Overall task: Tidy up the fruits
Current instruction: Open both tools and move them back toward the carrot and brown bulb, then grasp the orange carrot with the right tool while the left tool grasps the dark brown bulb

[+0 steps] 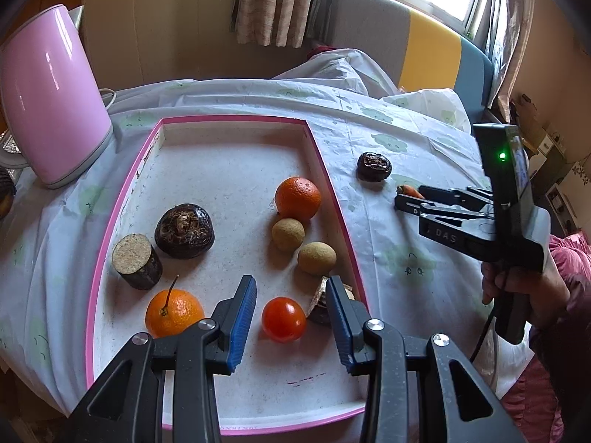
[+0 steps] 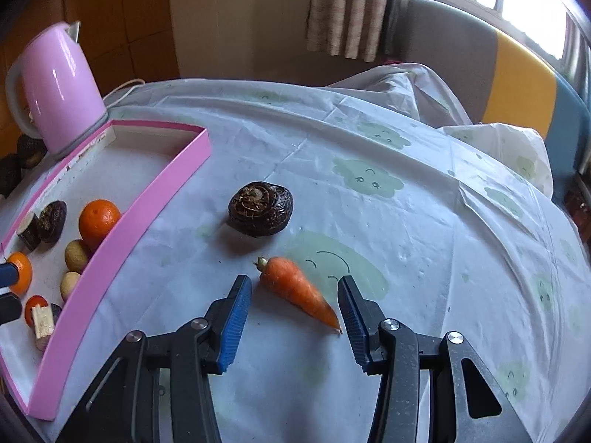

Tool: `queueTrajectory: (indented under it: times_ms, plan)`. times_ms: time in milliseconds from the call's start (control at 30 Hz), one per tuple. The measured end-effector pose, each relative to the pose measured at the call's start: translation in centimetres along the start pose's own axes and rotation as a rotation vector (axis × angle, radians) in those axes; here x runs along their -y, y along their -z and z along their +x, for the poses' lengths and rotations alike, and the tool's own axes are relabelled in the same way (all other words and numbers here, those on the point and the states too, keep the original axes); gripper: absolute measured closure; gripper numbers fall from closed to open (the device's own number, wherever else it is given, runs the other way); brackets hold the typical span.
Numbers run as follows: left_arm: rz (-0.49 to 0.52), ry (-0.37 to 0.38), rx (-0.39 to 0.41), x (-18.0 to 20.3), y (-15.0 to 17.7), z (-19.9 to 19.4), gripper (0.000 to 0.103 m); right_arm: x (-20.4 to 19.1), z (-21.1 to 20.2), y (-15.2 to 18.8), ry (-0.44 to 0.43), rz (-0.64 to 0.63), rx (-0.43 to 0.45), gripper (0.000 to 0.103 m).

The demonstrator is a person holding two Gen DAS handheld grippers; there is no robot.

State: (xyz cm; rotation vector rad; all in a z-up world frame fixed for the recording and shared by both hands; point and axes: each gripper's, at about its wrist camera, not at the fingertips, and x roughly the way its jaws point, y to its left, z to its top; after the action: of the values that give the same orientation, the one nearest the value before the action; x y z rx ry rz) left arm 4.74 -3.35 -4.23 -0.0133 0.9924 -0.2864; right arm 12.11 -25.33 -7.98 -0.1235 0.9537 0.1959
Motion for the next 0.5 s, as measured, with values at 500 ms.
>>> queueTrajectory:
  times_ms: [500]
  plan:
    - [0.061,0.072,0.004,4.9,-5.0,2.0,0.064,3.8,-2.1,2.6,0.178,0.148,-0.018,0.073]
